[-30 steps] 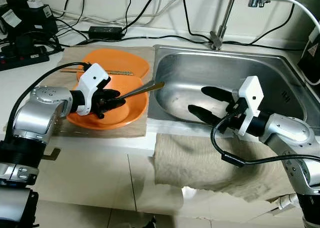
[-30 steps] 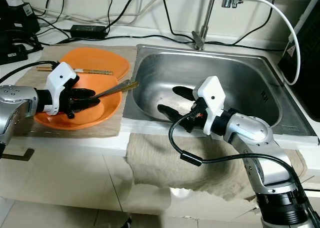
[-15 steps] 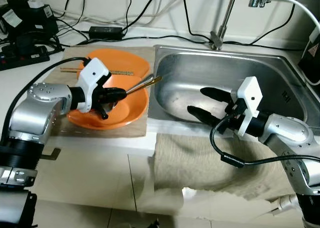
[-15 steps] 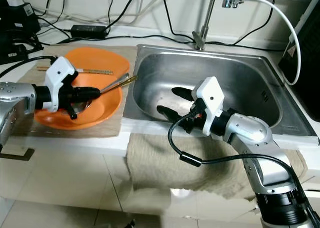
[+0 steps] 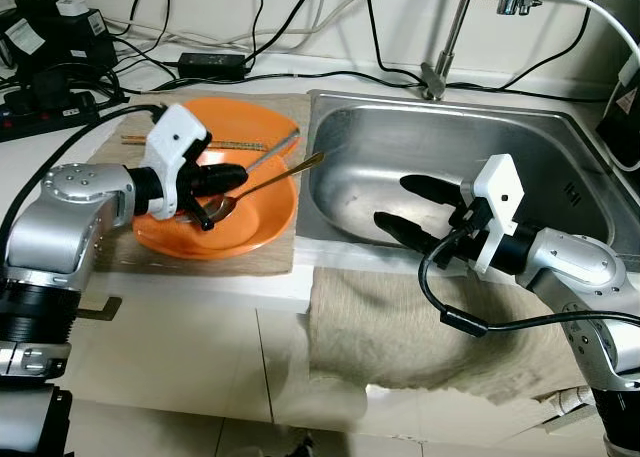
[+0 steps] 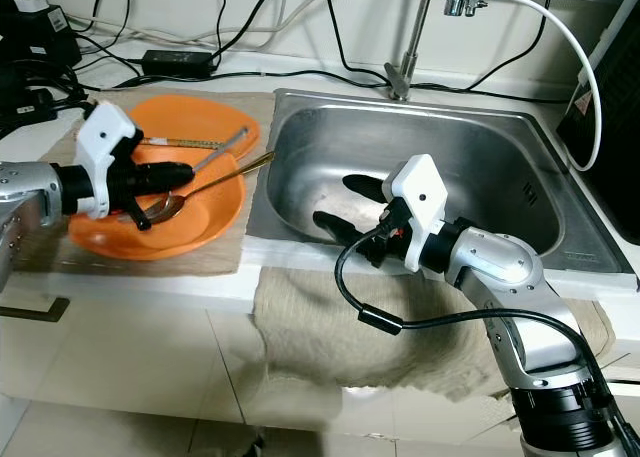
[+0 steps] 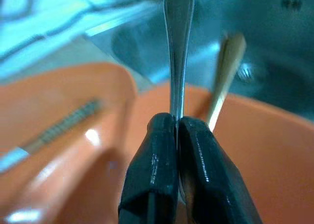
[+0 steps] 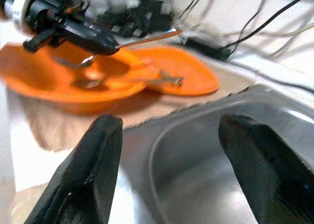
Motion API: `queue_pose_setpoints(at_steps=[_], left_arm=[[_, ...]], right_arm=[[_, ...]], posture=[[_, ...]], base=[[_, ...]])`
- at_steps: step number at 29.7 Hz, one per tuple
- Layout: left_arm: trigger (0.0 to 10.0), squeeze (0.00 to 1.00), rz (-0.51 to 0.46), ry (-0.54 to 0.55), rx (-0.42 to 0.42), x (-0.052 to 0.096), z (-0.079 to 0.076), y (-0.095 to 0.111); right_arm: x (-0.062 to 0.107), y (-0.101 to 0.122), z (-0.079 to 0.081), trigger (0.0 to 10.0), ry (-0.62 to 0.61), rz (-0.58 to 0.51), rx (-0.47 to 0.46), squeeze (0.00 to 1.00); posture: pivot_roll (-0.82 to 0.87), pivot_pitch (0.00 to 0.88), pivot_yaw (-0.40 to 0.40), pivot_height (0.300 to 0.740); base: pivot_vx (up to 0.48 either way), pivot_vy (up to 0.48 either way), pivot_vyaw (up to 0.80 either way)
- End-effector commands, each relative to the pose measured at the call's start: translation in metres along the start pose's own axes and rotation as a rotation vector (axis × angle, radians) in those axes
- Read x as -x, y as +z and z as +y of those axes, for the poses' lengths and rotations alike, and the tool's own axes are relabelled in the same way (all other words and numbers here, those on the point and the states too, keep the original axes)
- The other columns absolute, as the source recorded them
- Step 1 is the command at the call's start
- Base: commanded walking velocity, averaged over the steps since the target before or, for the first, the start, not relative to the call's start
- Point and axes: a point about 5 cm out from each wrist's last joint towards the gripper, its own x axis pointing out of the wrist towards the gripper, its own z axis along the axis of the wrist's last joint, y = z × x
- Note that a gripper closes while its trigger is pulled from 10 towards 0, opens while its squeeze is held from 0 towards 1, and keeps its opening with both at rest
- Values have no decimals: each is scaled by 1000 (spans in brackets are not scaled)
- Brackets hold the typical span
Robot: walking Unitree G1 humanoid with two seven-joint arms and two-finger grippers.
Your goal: Kitchen organization
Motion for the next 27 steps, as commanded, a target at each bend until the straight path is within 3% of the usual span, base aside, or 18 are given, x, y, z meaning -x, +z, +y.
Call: queue_pose_setpoints(at_steps=[1,4,5,6,7,8,13,17,21,22,23,24,25,27], left_arm=[[0,0,-90,34,-41,3,0,23],[0,0,-137,43,-61,2,-5,34],[0,0,-161,48,-106,1,-9,41],[0,0,-161,48,-106,1,-9,41],[0,0,-191,40,-217,-2,-20,50],[0,0,-196,33,-255,-4,-25,52],[0,0,-239,19,-337,-11,-42,61],[0,0,-335,-73,-307,-19,-68,69],[0,0,-354,-106,-294,-21,-75,70],[0,0,-358,-114,-295,-21,-77,70],[0,0,-358,-114,-295,-21,-77,70],[0,0,-370,-140,-301,-21,-81,70],[0,0,-384,-173,-301,-21,-87,71],[0,0,-405,-232,-290,-20,-97,73]], right_arm=[[-3,12,-11,10000,-112,-86,-38,0],[-10,20,-15,10000,-182,-177,-189,0],[-13,21,-15,10000,-182,-204,-268,1000],[-13,21,-15,10000,-182,-204,-268,1000],[-20,26,-9,10000,-140,-264,-398,1000],[-24,28,-5,10000,-115,-293,-451,1000],[-33,39,8,10000,-16,-385,-607,1000],[-35,52,15,10000,67,-474,-753,1000],[-35,55,13,10000,61,-485,-755,1000],[-35,56,12,10000,57,-488,-757,933],[-35,56,12,10000,57,-488,-757,933],[-35,56,11,10000,45,-488,-754,145],[-35,57,9,10000,34,-488,-756,0],[-35,58,6,10000,10,-486,-764,0]], posture=[[-23,0,-22,740],[-23,0,-22,740],[-23,0,-23,740],[-23,0,-23,740],[-21,0,-25,740],[-21,0,-26,740],[-17,0,-32,740],[-19,0,-31,740],[-20,0,-30,740],[-20,0,-30,740],[-20,0,-30,740],[-20,0,-31,740],[-20,0,-31,740],[-19,0,-32,740]], base=[[0,0,0],[0,0,0],[0,0,0],[0,0,0],[0,0,0],[0,0,0],[0,0,0],[0,0,0],[0,0,0],[0,0,0],[0,0,0],[0,0,0],[0,0,0],[0,0,0]])
